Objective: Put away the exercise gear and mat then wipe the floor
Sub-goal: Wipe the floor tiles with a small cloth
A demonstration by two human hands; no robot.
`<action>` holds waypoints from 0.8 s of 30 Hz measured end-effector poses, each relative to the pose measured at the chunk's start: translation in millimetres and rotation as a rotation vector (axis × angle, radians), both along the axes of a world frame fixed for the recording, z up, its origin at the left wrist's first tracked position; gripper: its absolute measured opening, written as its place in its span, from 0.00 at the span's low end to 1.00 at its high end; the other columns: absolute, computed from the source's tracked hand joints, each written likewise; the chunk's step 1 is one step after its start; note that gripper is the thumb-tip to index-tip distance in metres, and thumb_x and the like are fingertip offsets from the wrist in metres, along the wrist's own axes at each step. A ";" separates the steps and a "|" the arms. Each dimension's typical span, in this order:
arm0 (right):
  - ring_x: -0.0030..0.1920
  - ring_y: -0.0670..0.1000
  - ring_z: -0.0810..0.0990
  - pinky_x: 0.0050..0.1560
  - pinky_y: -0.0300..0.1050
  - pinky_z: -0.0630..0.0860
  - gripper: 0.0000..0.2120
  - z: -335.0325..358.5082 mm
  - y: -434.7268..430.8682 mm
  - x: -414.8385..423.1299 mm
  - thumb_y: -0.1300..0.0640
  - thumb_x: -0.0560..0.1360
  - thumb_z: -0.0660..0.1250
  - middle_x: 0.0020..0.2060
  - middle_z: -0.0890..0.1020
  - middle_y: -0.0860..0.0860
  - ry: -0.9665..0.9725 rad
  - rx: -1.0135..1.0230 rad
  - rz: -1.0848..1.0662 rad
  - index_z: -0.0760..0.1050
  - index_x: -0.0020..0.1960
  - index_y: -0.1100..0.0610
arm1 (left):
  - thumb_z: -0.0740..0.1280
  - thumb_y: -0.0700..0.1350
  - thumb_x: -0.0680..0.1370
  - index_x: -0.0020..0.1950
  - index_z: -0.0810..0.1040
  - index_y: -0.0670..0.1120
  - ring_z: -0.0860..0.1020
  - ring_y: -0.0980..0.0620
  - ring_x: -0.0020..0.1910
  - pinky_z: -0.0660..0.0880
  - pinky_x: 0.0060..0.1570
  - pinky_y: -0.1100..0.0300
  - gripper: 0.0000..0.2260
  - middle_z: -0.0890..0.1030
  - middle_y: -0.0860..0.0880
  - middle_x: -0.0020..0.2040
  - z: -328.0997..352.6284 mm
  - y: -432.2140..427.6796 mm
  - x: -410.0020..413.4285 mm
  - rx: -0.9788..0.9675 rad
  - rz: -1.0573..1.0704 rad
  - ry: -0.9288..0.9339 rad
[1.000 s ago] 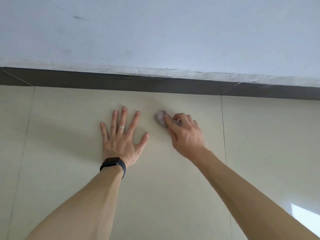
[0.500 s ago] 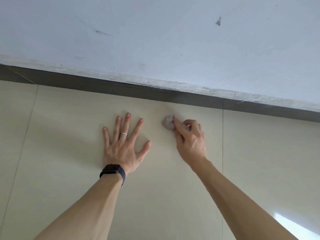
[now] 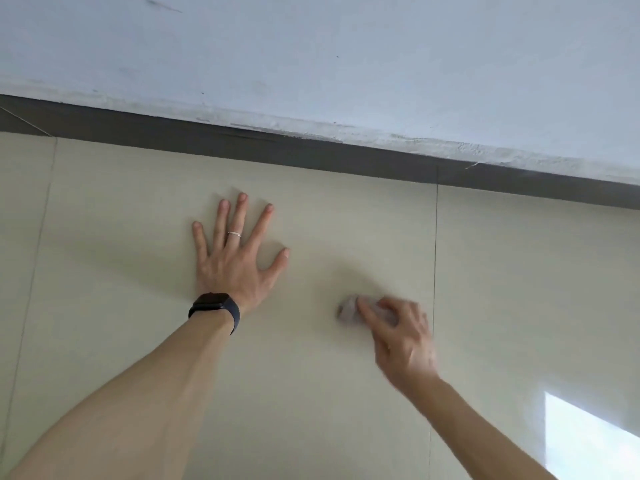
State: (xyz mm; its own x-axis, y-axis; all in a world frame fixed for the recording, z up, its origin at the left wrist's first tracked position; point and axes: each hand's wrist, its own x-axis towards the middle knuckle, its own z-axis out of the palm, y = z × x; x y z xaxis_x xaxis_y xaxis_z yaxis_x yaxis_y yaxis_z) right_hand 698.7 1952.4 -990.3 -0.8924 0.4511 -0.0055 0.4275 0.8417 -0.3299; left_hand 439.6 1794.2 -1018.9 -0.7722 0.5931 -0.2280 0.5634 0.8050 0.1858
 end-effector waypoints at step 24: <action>0.53 0.58 0.72 0.53 0.53 0.70 0.20 8.5 16.8 94.7 0.58 0.80 0.63 0.53 0.75 0.51 -0.065 -0.006 -0.711 0.75 0.67 0.39 | 0.48 0.71 0.78 0.80 0.45 0.64 0.42 0.48 0.81 0.40 0.76 0.36 0.32 0.42 0.52 0.82 0.2 -4.1 4.1 -0.026 -0.041 -0.011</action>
State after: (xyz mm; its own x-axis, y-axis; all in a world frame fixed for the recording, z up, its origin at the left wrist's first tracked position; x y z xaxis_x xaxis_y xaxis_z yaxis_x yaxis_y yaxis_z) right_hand 793.4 1969.2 -981.7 -0.3798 0.9235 -0.0533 0.8911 0.3498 -0.2890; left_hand 443.7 1790.2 -1018.7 -0.7444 0.6182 -0.2523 0.5942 0.7857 0.1719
